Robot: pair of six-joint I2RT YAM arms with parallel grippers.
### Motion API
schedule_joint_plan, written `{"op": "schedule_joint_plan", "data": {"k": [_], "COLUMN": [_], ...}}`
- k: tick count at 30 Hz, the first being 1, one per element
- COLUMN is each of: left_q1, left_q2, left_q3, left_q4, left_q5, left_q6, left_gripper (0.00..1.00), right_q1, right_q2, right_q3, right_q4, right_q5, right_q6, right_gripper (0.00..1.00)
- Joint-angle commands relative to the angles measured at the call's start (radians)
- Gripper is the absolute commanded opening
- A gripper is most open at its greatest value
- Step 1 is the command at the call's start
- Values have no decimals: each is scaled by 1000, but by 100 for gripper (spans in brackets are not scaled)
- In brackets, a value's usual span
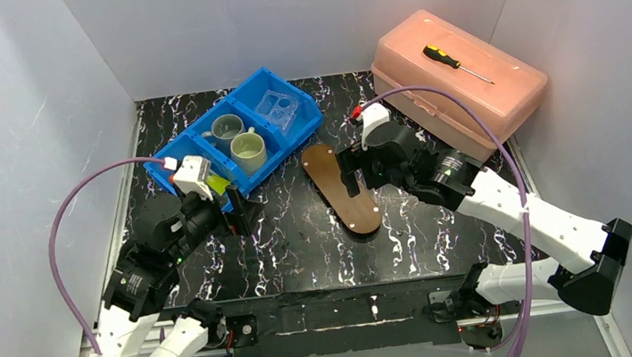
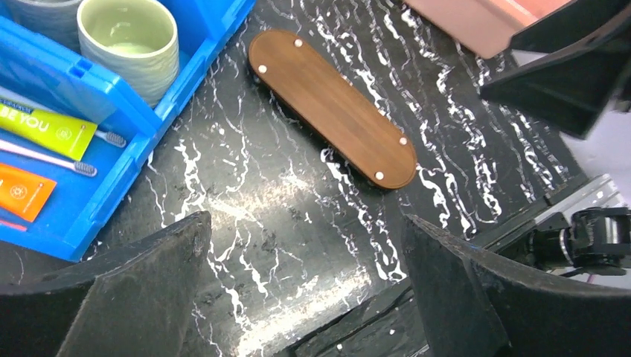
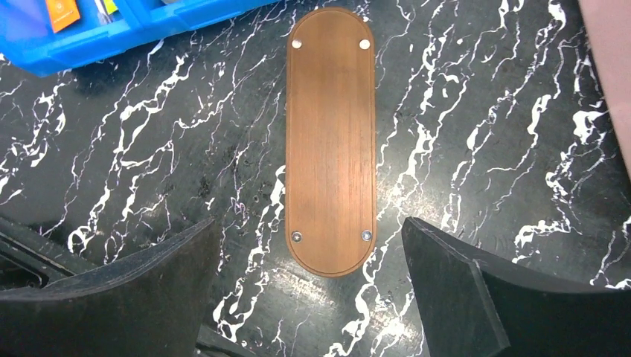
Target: Prepare toiletry sets of a toothbrush and toothpaste on the tray
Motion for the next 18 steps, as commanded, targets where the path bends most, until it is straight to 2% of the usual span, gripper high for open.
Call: {"op": "schedule_joint_plan", "data": {"k": [1, 11, 18], "left_q1": [-4, -4, -4], "left_q2": [16, 15, -2], "left_q3": [-56, -95, -102], "left_q4": [16, 13, -3], "left_q5": [-40, -55, -85], "left_q6": [24, 36, 14], "left_gripper": [99, 99, 99], "right_q1": [0, 0, -2], "right_q2": [12, 22, 134], "right_q3": [67, 48, 85], "right_q4": [-69, -51, -74], "right_q5": [69, 144, 148], "right_q6": [9, 32, 37], "right_gripper": [100, 100, 100]}}
